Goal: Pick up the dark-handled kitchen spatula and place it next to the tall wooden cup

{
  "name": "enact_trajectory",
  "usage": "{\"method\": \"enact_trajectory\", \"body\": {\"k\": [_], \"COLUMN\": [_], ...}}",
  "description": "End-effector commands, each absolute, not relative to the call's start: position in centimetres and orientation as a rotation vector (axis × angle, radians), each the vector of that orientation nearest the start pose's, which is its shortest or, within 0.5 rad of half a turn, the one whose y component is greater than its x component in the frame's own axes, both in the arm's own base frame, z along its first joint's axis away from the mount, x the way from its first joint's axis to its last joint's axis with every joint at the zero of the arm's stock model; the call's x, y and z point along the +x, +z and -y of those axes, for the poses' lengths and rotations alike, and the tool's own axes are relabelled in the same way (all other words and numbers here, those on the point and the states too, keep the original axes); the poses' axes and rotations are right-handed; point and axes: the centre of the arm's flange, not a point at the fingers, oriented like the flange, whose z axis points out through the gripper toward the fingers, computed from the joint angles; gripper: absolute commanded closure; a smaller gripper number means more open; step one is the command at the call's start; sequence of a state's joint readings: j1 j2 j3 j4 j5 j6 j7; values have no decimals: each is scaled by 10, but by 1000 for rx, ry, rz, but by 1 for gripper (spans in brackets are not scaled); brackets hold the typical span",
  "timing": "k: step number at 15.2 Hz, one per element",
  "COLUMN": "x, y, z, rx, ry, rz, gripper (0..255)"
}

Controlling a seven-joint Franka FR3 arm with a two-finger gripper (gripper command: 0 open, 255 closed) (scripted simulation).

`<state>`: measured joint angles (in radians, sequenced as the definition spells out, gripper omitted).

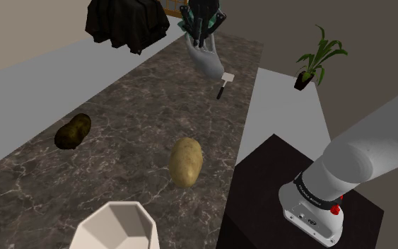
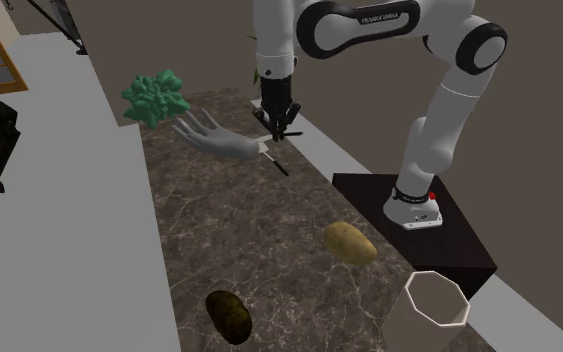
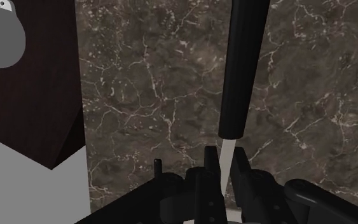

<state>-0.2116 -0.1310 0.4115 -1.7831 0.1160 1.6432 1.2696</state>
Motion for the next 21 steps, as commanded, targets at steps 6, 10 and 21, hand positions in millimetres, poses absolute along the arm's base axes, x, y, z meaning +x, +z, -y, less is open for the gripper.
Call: {"method": "enact_trajectory", "body": {"k": [6,10,21], "x": [447,414,324], "y": [594,594,595], "z": [-199,-240,-354], "rx": [-2662,-2662,-2662], "ry": [89,89,89], "rz": [-1602,-1602,-1602], "gripper": [255,255,255]}}
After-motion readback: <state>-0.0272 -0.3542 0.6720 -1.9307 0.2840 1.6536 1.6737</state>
